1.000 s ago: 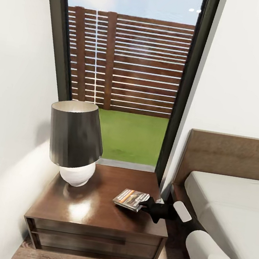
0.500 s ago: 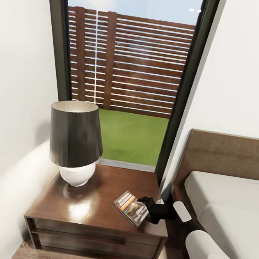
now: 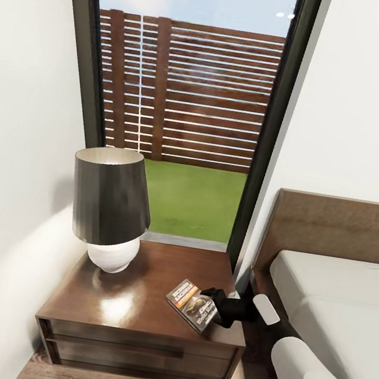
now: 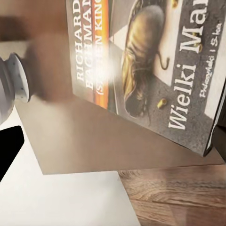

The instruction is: In the bedroom, move the book from the bed onto either nightstand, and place the two sandals side by side next to the bed.

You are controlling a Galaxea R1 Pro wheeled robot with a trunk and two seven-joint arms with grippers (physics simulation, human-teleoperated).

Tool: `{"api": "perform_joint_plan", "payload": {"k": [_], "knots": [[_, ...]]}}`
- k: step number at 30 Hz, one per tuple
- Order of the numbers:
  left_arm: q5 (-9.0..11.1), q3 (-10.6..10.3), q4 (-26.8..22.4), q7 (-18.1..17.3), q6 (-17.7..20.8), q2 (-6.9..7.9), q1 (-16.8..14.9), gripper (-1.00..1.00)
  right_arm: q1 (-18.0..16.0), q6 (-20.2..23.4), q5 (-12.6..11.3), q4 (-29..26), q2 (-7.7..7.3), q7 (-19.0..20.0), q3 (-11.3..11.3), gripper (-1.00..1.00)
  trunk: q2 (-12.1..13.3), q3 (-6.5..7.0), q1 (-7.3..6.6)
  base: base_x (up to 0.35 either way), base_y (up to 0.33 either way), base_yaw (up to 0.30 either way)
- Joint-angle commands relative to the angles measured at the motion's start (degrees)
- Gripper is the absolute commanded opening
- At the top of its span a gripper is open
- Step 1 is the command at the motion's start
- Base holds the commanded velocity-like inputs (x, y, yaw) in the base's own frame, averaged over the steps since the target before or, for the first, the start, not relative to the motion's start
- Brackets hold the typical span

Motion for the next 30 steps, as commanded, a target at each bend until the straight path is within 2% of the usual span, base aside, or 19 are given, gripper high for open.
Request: {"api": "perform_joint_plan", "payload": {"k": [1, 13, 30], "knots": [[0.3, -0.2, 0.0, -0.2, 0.6, 0.02, 0.0, 1.00, 0.0, 0.3, -0.2, 0.0, 0.04, -0.3, -0.3, 1.00, 0.0, -0.06, -0.01, -0.031, 0.000, 0.000], [0.3, -0.2, 0.1, -0.2, 0.6, 0.02, 0.0, 1.00, 0.0, 0.2, -0.2, 0.0, 0.11, -0.2, -0.3, 1.00, 0.0, -0.06, -0.01, -0.101, 0.015, 0.000], [0.2, -0.2, 0.1, -0.1, 0.6, 0.02, 0.0, 1.00, 0.0, 0.2, -0.2, 0.1, 0.05, -0.2, -0.3, 1.00, 0.0, -0.06, -0.01, -0.137, 0.088, 0.000]]}}
